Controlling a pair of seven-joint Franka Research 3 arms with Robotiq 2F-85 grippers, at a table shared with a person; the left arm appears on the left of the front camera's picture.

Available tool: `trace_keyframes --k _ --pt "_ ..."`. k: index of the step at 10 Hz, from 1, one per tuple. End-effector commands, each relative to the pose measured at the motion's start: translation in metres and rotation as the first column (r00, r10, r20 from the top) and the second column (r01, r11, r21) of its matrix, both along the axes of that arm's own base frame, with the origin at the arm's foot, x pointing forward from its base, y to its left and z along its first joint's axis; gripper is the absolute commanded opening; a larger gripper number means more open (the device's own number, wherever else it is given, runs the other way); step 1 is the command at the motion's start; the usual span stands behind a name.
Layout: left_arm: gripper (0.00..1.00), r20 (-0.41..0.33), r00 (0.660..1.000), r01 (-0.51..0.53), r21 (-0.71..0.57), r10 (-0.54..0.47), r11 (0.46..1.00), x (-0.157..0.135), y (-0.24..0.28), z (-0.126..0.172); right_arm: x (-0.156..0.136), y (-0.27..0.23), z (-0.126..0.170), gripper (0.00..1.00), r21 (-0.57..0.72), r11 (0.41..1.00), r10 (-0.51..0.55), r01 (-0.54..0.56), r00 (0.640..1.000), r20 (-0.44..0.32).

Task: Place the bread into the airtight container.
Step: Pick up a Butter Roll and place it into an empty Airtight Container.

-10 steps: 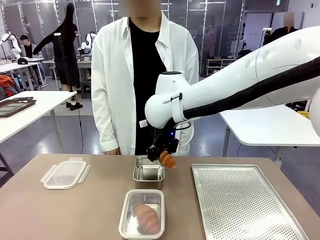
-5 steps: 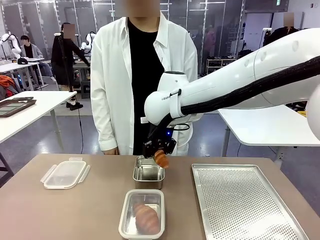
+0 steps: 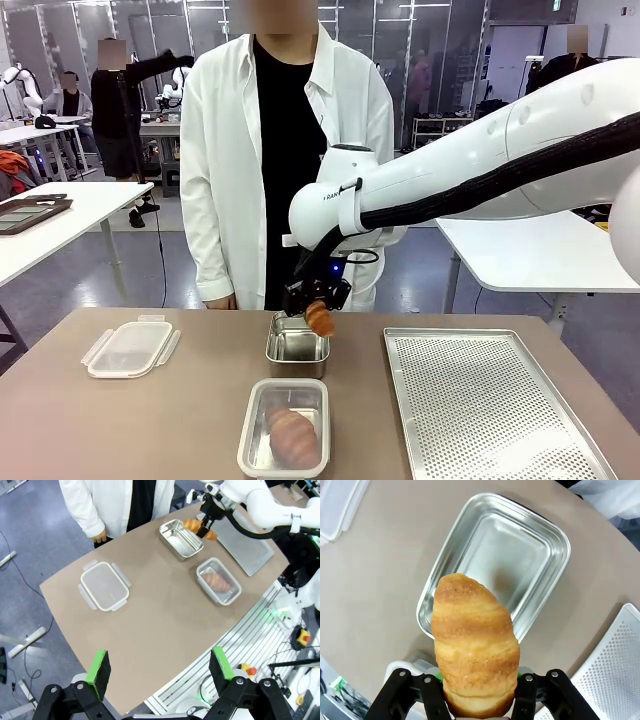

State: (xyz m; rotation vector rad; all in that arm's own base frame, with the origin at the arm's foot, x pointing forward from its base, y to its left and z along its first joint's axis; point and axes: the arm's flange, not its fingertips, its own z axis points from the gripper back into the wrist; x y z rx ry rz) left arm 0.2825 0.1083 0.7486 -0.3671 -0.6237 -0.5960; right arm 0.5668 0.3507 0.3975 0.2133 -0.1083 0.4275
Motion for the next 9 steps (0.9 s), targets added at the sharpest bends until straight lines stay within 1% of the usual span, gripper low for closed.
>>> trace_keyframes --k 1,2,3,4,5,6,7,8,9 --pt "1.0 0.011 1.0 0.02 0.001 -0.02 1.0 -0.001 0.0 0.001 -0.001 0.008 -0.011 0.23 0.078 0.981 -0.182 0.179 0.983 0.024" --pt "1.0 0.011 1.0 0.02 0.001 -0.02 1.0 -0.001 0.0 0.001 -0.003 0.015 -0.014 0.23 0.087 0.969 -0.234 0.231 0.972 0.023" --pt "1.0 0.011 1.0 0.02 0.001 -0.02 1.0 -0.001 0.0 0.001 -0.001 0.021 -0.02 0.23 0.102 0.95 -0.299 0.296 0.954 0.023" --pt "1.0 0.011 1.0 0.02 0.001 -0.02 1.0 -0.001 0.0 0.001 0.003 0.024 -0.029 0.23 0.084 0.93 -0.361 0.359 0.932 0.016" --pt "1.0 0.011 1.0 0.02 0.001 -0.02 1.0 -0.001 0.0 0.001 0.006 0.027 -0.036 0.23 0.065 0.923 -0.382 0.38 0.924 0.008" --pt "1.0 0.011 1.0 0.02 0.001 -0.02 1.0 -0.001 0.0 0.001 0.01 0.03 -0.042 0.23 0.047 0.919 -0.392 0.391 0.919 0.03" --pt "1.0 0.011 1.0 0.02 0.001 -0.02 1.0 -0.001 0.0 0.001 0.013 0.031 -0.046 0.23 0.038 0.917 -0.398 0.397 0.917 0.03" --pt "1.0 0.011 1.0 0.02 0.001 -0.02 1.0 -0.001 0.0 0.001 0.015 0.031 -0.048 0.39 0.044 0.915 -0.403 0.401 0.914 0.046" --pt "1.0 0.011 1.0 0.02 0.001 -0.02 1.0 -0.001 0.0 0.001 0.016 0.031 -0.049 0.49 0.049 0.913 -0.406 0.404 0.913 0.047"
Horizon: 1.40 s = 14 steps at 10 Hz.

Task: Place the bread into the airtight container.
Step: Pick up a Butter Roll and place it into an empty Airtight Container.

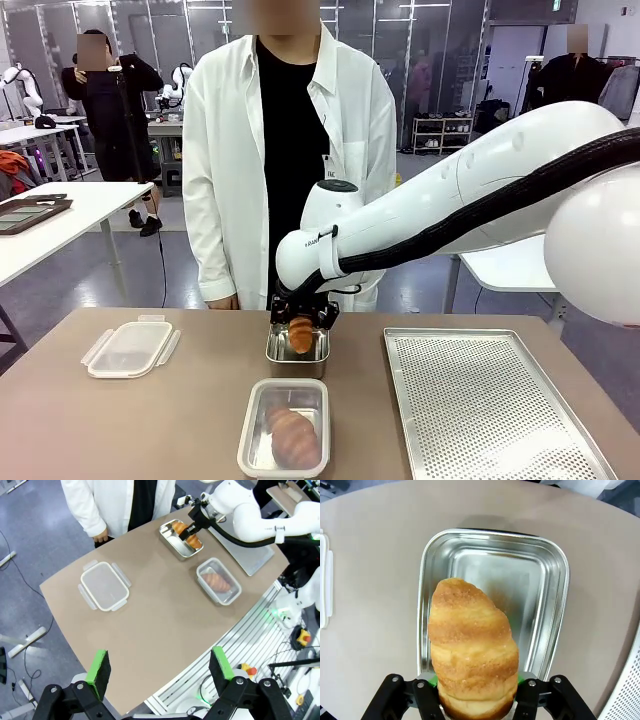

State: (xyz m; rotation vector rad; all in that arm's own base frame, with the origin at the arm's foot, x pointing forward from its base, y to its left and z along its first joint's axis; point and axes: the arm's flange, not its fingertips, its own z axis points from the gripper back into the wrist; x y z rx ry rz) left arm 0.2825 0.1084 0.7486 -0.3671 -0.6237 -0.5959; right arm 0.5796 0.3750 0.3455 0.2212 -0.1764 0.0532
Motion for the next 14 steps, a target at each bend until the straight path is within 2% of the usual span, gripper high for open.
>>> trace_keyframes --k 1,2,3,8,9,14 --pt "1.0 0.011 1.0 0.021 0.001 -0.021 1.0 -0.0013 -0.0005 0.0009 0.0042 0.0081 0.0015 0.73 -0.014 0.999 -0.051 0.052 0.998 0.041" --pt "1.0 0.011 1.0 0.021 0.001 -0.021 1.0 -0.0013 -0.0005 0.0009 0.0039 0.0089 0.0013 0.83 -0.019 0.998 -0.055 0.056 0.997 0.046" --pt "1.0 0.011 1.0 0.021 0.001 -0.021 1.0 -0.0013 -0.0005 0.0009 0.0036 0.0085 0.0016 1.0 -0.018 0.998 -0.058 0.059 0.997 0.047" --pt "1.0 0.011 1.0 0.021 0.001 -0.021 1.0 -0.0013 -0.0005 0.0009 0.004 0.0055 0.0003 1.0 -0.021 0.997 -0.074 0.075 0.996 0.053" --pt "1.0 0.011 1.0 0.021 0.001 -0.021 1.0 -0.0013 -0.0005 0.0009 0.0041 0.0038 0.0032 1.0 -0.004 1.0 -0.021 0.021 0.999 0.025" --pt "1.0 0.011 1.0 0.021 0.001 -0.021 1.0 -0.0013 -0.0005 0.0009 0.0041 0.0038 0.0032 1.0 -0.004 1.0 -0.021 0.021 0.999 0.025"
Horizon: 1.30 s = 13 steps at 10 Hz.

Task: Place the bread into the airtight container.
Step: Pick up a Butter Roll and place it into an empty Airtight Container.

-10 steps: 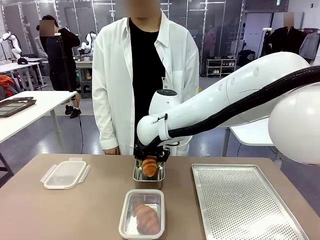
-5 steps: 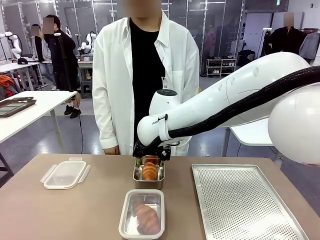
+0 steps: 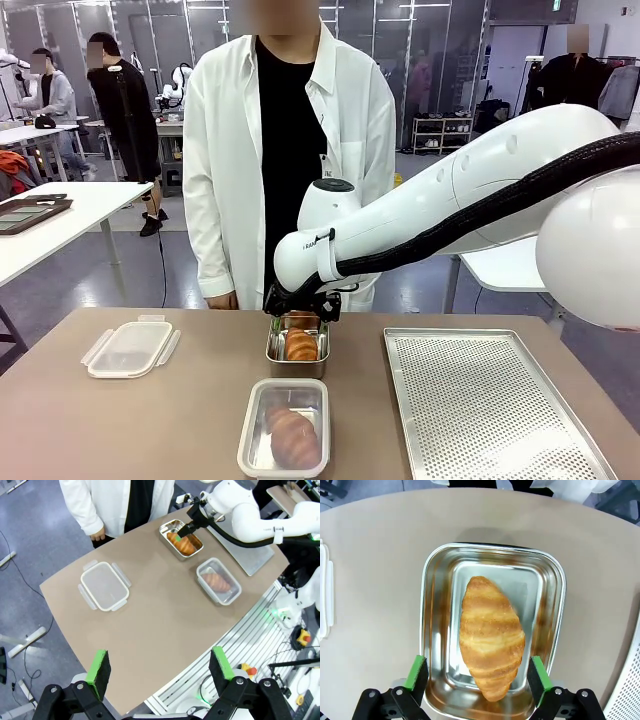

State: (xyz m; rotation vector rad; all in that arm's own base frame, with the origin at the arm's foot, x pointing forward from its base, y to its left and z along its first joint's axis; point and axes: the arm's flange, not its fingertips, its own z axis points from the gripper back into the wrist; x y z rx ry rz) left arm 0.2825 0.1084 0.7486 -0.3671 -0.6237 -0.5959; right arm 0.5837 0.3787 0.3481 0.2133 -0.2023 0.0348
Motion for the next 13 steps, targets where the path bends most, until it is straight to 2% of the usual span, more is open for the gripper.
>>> trace_keyframes --k 1,9,11,13 --pt "1.0 0.011 1.0 0.021 0.001 -0.021 1.0 -0.001 0.0 0.001 0.0 0.0 0.0 1.0 0.001 1.0 0.0 0.0 1.0 0.001" --pt "1.0 0.011 1.0 0.021 0.001 -0.021 1.0 -0.001 0.0 0.001 0.0 0.0 0.0 1.0 0.0 1.0 0.0 0.0 1.0 0.0" --pt "1.0 0.011 1.0 0.021 0.001 -0.021 1.0 -0.001 0.0 0.001 -0.01 -0.034 0.047 1.0 -0.005 0.995 0.102 -0.101 0.995 0.01" --pt "1.0 0.011 1.0 0.021 0.001 -0.021 1.0 -0.001 0.0 0.001 -0.033 -0.084 0.097 1.0 0.07 0.975 0.215 -0.212 0.975 -0.046"
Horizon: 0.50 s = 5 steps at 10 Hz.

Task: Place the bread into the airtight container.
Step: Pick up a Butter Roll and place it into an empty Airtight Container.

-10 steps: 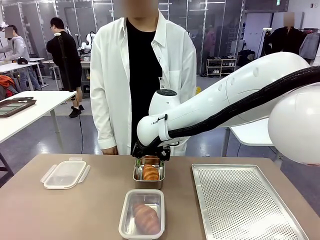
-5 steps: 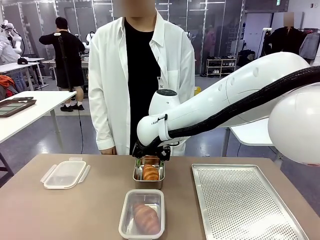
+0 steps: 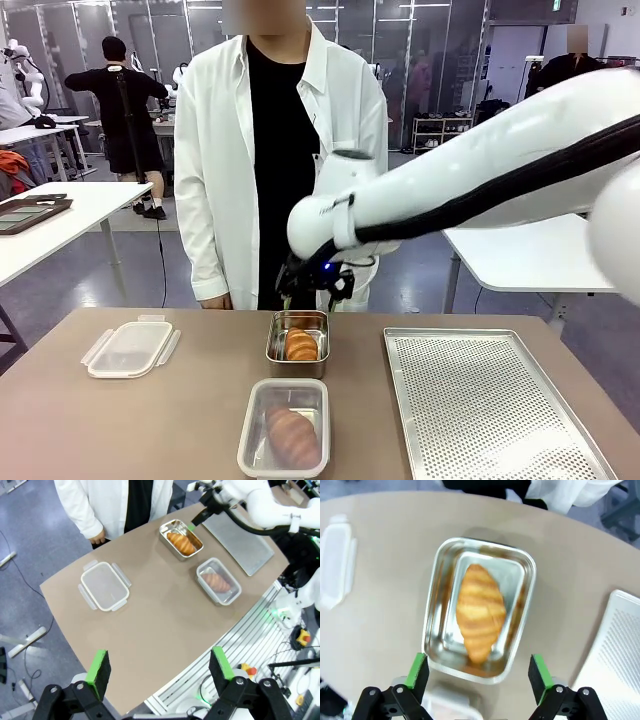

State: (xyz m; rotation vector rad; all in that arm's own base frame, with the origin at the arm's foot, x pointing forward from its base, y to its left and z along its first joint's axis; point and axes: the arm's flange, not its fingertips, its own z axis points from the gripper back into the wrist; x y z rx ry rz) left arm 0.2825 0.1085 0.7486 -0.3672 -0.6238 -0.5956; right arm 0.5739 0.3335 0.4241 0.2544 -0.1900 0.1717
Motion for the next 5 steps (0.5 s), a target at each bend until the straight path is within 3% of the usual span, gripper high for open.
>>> trace_keyframes --k 1,2,3,5 --pt "1.0 0.011 1.0 0.021 0.001 -0.021 1.0 -0.001 -0.001 0.001 -0.038 -0.067 0.046 1.0 0.022 0.992 0.126 -0.125 0.991 -0.049" --pt "1.0 0.011 1.0 0.021 0.001 -0.021 1.0 -0.001 -0.001 0.001 -0.058 -0.099 0.075 1.0 -0.023 0.983 0.182 -0.184 0.982 -0.055" --pt "1.0 0.011 1.0 0.021 0.001 -0.021 1.0 -0.001 -0.001 0.001 -0.076 -0.128 0.108 1.0 0.056 0.97 0.24 -0.238 0.97 -0.035" --pt "1.0 0.011 1.0 0.021 0.001 -0.021 1.0 -0.001 -0.001 0.001 -0.122 -0.193 0.157 1.0 0.004 0.959 0.285 -0.285 0.958 0.012"
